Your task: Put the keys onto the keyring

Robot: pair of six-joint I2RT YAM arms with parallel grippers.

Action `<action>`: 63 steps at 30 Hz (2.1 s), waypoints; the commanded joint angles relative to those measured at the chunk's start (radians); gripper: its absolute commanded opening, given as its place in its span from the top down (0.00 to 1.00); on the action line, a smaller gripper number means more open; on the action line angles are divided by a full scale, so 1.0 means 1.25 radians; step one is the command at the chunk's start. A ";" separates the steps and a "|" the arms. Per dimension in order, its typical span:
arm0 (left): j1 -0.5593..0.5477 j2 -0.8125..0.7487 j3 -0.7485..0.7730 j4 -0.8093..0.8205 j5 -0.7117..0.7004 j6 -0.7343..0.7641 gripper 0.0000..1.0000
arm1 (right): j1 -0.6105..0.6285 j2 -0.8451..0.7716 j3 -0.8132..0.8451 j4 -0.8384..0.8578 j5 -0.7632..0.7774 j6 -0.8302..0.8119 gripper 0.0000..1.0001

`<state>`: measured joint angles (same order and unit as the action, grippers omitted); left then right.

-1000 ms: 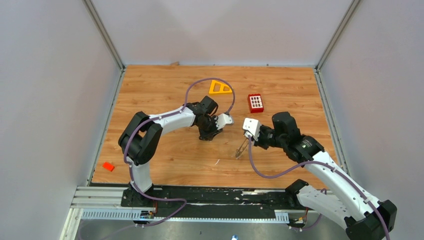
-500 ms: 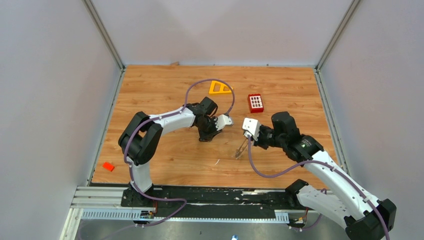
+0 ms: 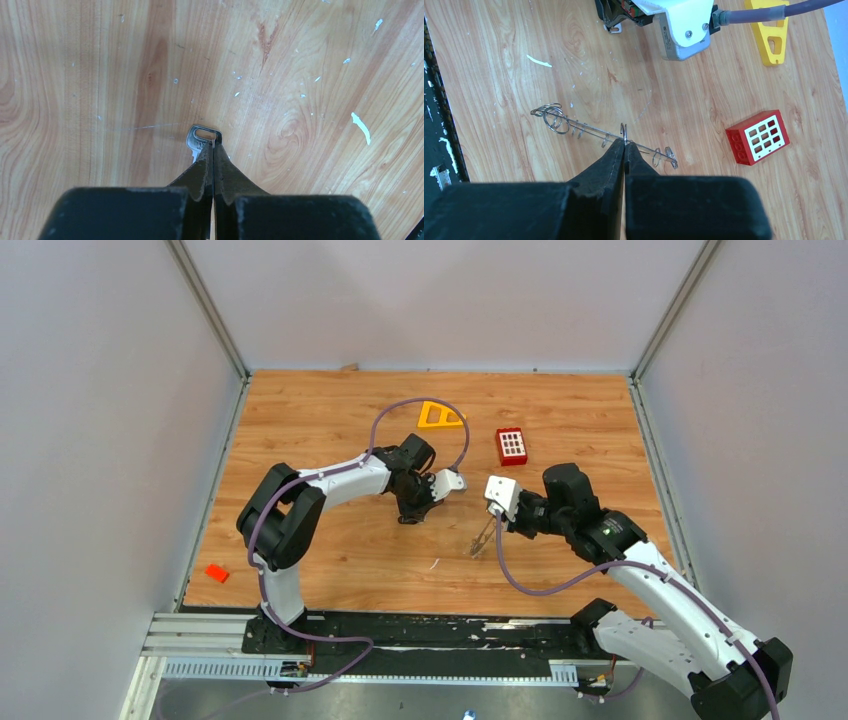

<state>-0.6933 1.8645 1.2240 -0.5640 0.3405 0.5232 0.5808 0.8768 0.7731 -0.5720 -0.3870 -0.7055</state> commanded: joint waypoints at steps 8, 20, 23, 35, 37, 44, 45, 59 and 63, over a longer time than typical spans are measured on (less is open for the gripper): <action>0.000 -0.109 -0.025 0.013 0.068 0.061 1.00 | -0.004 -0.001 0.029 0.009 -0.027 0.008 1.00; -0.002 -0.279 -0.061 -0.021 0.095 0.186 1.00 | -0.004 0.031 0.106 -0.035 -0.071 -0.005 1.00; -0.001 -0.301 -0.074 -0.015 0.138 0.199 1.00 | -0.004 0.037 0.119 -0.026 -0.088 0.002 1.00; -0.001 -0.453 -0.125 0.070 0.341 0.118 1.00 | -0.002 0.080 0.105 0.109 -0.149 0.086 1.00; -0.001 -0.471 -0.125 0.098 0.359 0.058 1.00 | -0.002 0.079 0.101 0.136 -0.159 0.099 1.00; 0.000 -0.476 -0.076 0.127 0.420 -0.128 1.00 | 0.015 0.097 0.114 0.168 -0.133 0.106 1.00; 0.000 -0.470 -0.063 0.117 0.437 -0.154 1.00 | 0.021 0.095 0.112 0.175 -0.118 0.099 1.00; 0.000 -0.415 -0.030 0.103 0.537 -0.293 1.00 | 0.145 0.021 0.004 0.281 0.003 -0.047 1.00; -0.001 -0.420 -0.060 0.161 0.545 -0.320 1.00 | 0.147 0.013 0.001 0.283 0.004 -0.045 1.00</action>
<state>-0.6933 1.3476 1.1740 -0.4416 0.9825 0.1814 0.7582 0.9257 0.7689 -0.3046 -0.4011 -0.7376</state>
